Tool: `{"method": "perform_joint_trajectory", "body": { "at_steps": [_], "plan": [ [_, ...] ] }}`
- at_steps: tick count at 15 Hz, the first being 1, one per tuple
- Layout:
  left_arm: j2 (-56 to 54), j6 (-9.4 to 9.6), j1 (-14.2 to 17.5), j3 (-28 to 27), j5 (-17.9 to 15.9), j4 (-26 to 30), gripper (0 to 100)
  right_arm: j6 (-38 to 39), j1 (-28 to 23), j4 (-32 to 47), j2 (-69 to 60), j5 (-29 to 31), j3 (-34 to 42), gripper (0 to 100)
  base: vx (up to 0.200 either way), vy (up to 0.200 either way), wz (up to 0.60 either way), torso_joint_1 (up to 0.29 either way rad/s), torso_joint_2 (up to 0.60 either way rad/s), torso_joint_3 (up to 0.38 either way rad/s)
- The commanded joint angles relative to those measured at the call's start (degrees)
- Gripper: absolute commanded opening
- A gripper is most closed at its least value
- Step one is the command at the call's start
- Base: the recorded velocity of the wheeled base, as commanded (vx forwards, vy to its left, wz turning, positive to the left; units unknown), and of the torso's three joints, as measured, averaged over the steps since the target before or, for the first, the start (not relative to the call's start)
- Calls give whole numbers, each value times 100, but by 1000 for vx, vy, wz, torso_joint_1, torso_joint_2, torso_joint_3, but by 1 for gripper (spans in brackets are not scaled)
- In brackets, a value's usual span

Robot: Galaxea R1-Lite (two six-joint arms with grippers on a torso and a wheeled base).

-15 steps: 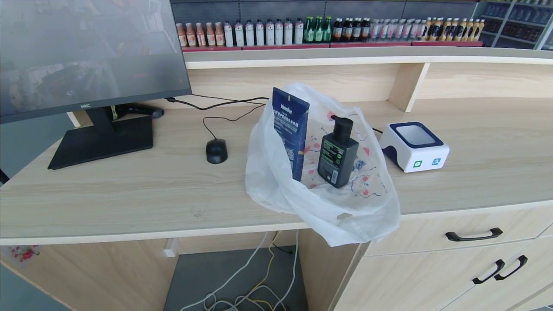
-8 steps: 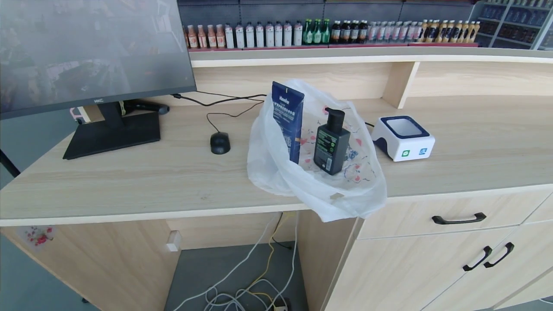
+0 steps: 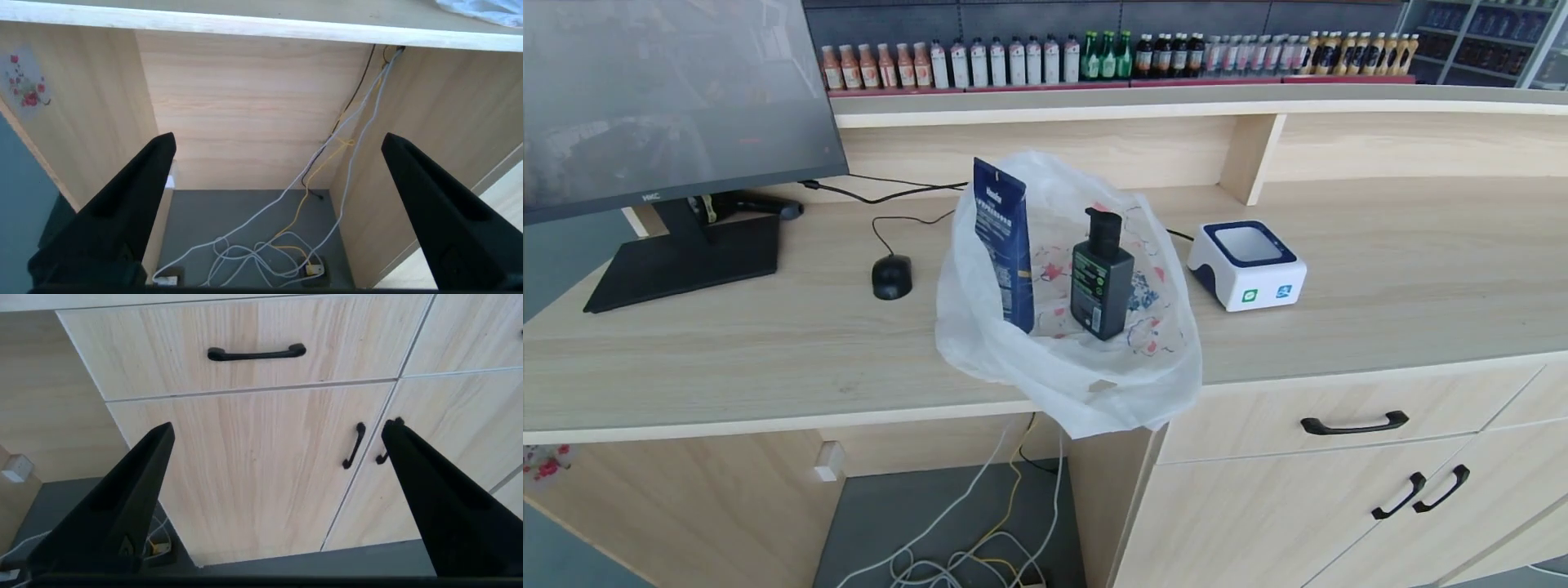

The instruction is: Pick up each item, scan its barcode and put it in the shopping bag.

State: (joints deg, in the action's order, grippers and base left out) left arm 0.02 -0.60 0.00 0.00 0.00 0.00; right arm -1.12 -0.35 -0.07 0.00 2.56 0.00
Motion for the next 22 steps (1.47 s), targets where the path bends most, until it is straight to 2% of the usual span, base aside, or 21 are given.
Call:
{"method": "perform_joint_trajectory", "body": {
  "at_steps": [1, 17, 22],
  "plan": [
    [-2, -11, 0, 0, 0, 0, 100, -2, 0, -1, 0, -1, 0, 100, 0, -200, 0, 7, -2, 7],
    [-2, -28, 0, 0, 0, 0, 100, 24, 0, -1, 0, -1, 0, 100, 0, -200, 0, 4, 1, 1],
    [-2, 7, 0, 0, 0, 0, 100, 7, 0, -1, 0, -10, 0, 100, 0, 0, 0, 0, 0, 0]
  ]
}}
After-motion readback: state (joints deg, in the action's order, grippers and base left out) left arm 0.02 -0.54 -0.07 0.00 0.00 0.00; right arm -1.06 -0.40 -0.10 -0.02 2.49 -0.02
